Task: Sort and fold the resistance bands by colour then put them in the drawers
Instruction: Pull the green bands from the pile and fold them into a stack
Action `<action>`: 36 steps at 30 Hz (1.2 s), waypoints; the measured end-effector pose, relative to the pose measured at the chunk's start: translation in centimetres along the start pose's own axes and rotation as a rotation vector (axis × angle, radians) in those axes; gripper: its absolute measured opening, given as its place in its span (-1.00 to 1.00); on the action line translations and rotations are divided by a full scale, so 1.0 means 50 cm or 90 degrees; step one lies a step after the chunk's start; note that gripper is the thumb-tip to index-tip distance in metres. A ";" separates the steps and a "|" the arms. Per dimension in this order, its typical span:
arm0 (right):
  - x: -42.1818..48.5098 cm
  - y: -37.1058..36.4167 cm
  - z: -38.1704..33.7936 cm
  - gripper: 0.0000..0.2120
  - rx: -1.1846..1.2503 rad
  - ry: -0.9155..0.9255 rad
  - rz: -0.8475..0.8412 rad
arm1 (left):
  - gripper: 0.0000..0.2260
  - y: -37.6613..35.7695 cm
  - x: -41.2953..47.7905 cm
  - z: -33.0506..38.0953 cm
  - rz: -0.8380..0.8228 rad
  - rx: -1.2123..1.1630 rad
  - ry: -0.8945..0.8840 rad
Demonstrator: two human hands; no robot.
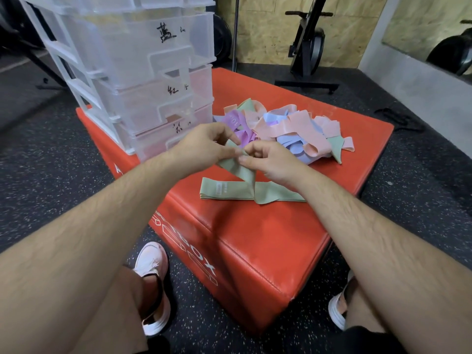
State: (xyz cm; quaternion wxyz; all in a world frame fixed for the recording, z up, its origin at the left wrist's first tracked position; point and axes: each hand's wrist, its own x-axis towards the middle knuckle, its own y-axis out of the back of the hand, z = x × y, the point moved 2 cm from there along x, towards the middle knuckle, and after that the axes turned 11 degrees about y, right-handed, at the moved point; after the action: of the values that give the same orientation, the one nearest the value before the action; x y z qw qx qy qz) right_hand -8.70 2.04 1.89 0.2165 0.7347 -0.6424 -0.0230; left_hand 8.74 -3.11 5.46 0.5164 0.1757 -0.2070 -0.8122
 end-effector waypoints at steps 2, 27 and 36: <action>-0.003 -0.001 -0.004 -0.95 0.011 -0.002 -0.010 | -0.75 0.002 0.000 -0.006 0.008 0.004 0.002; -0.109 0.242 0.031 -0.76 -0.318 -0.211 -0.113 | -0.88 0.052 0.013 -0.061 0.057 -0.015 0.076; -0.153 0.284 0.041 -0.86 -0.206 -0.164 0.089 | -0.88 0.059 0.004 -0.073 0.040 -0.114 0.081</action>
State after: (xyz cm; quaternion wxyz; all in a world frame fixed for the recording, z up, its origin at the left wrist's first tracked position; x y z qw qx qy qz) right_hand -23.93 7.60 3.12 0.2489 0.6350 -0.7021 -0.2046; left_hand 12.71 -4.97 3.87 0.5671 0.1736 -0.1061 -0.7981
